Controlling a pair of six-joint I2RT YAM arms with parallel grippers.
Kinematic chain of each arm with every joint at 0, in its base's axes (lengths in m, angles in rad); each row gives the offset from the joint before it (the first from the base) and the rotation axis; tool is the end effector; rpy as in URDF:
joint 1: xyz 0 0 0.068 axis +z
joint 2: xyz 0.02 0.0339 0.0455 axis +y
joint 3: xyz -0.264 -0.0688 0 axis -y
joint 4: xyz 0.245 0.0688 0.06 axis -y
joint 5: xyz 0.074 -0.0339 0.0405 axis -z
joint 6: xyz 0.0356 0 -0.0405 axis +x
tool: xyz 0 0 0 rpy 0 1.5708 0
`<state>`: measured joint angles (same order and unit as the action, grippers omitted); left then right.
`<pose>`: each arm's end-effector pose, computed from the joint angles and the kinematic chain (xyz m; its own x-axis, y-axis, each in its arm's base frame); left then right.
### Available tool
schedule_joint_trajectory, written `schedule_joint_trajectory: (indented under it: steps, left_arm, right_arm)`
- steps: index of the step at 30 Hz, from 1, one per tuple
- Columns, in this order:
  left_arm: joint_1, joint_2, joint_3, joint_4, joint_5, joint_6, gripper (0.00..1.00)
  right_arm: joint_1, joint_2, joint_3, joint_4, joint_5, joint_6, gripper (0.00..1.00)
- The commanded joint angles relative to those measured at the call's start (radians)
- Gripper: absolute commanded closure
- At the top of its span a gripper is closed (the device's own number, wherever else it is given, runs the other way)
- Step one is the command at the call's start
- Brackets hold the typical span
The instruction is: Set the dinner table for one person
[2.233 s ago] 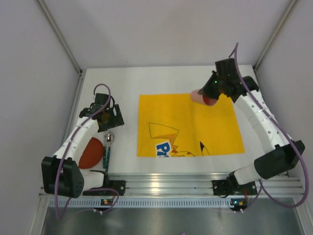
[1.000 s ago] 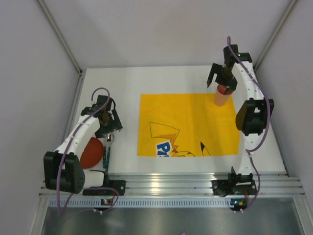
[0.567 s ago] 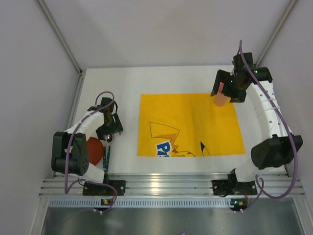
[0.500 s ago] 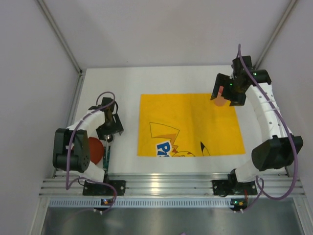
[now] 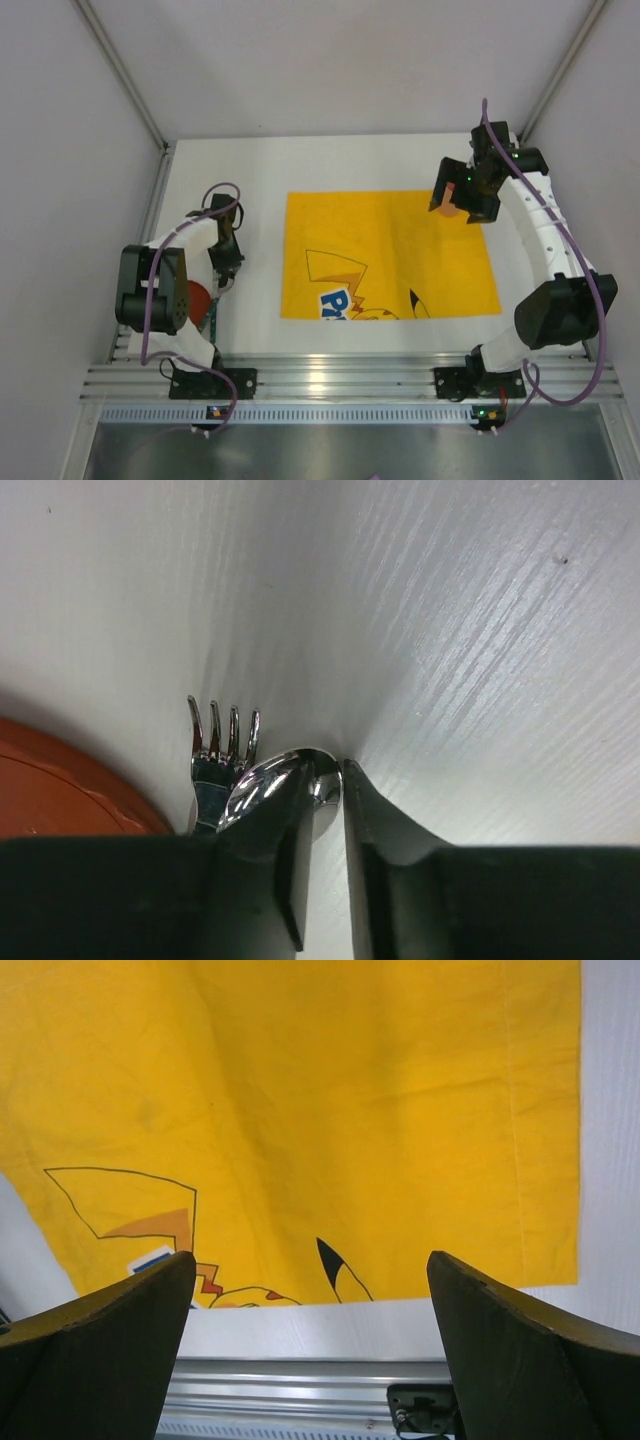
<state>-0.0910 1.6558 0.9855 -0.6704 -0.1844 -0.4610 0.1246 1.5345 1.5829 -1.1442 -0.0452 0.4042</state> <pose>0.2959 -0.0204 0.1652 -0.8896 -0.3579 -0.2837 -0.3886 0.9195 0.0584 0.2998 0.0392 0.3517 -0.8682 0.2872 -0.4047 0.2140 0.9525 0.2168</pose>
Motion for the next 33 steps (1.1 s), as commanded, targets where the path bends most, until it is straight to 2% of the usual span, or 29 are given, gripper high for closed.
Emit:
schedule_joint_trajectory:
  steps: [1, 2, 4, 17, 21, 29, 33]
  left_arm:
    - [0.013, 0.012, -0.013, 0.026, 0.000, 0.027, 0.81]
    - [0.014, 0.013, -0.015, 0.028, 0.006, 0.031, 0.92]
    - [0.016, 0.013, -0.015, 0.025, 0.008, 0.031, 1.00]
    - [0.017, -0.037, 0.053, -0.003, 0.066, 0.064, 1.00]
    - [0.017, -0.051, 0.080, 0.064, 0.175, 0.052, 1.00]
    - [0.017, 0.211, 0.329, 0.092, 0.313, -0.047, 1.00]
    - [0.017, 0.291, 0.485, 0.033, 0.358, -0.058, 1.00]
  right_arm:
    - [0.012, -0.036, 0.020, 0.034, 0.005, 0.015, 0.00]
    - [0.012, -0.034, 0.020, 0.035, 0.005, 0.015, 0.00]
    - [0.014, -0.030, 0.028, 0.031, 0.001, 0.019, 0.00]
    - [0.041, -0.066, 0.039, 0.029, 0.004, 0.071, 0.00]
    - [0.056, -0.086, -0.007, 0.058, 0.005, 0.091, 0.00]
    - [0.113, -0.071, -0.003, 0.070, 0.019, 0.119, 0.01]
    - [0.115, -0.092, -0.009, 0.061, 0.027, 0.113, 0.01]
